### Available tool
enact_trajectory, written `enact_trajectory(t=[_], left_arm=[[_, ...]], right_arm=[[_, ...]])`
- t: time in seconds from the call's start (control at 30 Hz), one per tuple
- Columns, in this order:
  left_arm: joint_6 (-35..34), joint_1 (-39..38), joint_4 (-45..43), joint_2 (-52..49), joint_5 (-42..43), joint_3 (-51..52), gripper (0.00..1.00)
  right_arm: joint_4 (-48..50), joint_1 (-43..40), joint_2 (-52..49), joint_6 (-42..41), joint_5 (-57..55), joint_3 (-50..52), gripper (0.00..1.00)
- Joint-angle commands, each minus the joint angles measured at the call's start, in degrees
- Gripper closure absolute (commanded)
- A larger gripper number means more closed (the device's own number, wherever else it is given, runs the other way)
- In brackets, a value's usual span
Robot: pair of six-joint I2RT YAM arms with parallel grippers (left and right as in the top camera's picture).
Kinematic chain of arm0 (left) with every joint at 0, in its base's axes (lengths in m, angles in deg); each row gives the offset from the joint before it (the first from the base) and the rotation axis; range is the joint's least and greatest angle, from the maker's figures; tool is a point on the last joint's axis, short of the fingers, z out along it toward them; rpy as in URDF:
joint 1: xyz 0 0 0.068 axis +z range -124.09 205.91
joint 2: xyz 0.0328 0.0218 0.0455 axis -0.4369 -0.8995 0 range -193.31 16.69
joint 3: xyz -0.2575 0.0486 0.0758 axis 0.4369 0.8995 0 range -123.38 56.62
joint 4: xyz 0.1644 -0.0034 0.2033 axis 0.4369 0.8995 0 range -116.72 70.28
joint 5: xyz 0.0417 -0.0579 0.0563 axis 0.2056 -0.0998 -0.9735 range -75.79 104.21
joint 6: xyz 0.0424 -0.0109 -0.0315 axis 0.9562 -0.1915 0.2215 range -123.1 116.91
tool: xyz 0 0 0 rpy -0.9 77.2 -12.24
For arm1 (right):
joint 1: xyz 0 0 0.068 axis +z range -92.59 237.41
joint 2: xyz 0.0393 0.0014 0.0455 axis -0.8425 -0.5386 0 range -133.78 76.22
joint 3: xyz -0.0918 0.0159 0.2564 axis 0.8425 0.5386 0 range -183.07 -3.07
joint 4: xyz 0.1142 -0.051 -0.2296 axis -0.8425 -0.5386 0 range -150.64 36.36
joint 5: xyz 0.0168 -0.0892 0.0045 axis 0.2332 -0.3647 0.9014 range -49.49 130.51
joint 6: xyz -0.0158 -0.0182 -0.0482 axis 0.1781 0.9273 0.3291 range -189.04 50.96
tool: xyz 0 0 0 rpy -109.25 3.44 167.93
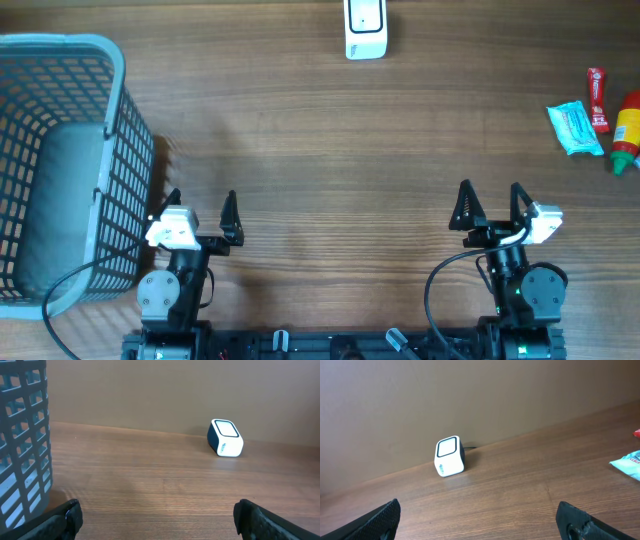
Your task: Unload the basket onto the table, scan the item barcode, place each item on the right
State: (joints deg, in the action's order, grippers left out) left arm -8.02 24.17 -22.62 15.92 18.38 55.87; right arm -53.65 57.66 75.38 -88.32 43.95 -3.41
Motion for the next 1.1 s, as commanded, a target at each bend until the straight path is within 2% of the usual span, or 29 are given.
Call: enact_trajectory(t=[0.0,0.3,0.33,0.43,0.5,1.07], left_arm=[[1.31,0.42,0.11,0.59,-0.39,0.44,0.0],[1.31,0.37,0.09,0.59,-0.39,0.44,0.0],[1.31,0.37,0.09,0.59,-0.39,0.44,0.0],[1.31,0.37,0.09,0.59,-0.39,0.44,0.0],[1.31,0.37,0.07,0.59,-0.39,0.44,0.0],[1.31,0.37,0.07,0.57,-0.39,0.44,0.0]], right_arm=[[0.13,0.17,0.57,-0.37,0.5,0.04,0.0],[0.13,0.17,0.57,-0.17,-0.81,0.04,0.0],[0.13,0.17,0.57,1.42,-0.59,0.04,0.0],[0.11,0.17,0.57,14.03,0.31,0.04,0.0],[0.11,0.17,0.57,17.84,0.31,0.04,0.0],[0.11,0.17,0.57,17.79,0.28,0.04,0.0]])
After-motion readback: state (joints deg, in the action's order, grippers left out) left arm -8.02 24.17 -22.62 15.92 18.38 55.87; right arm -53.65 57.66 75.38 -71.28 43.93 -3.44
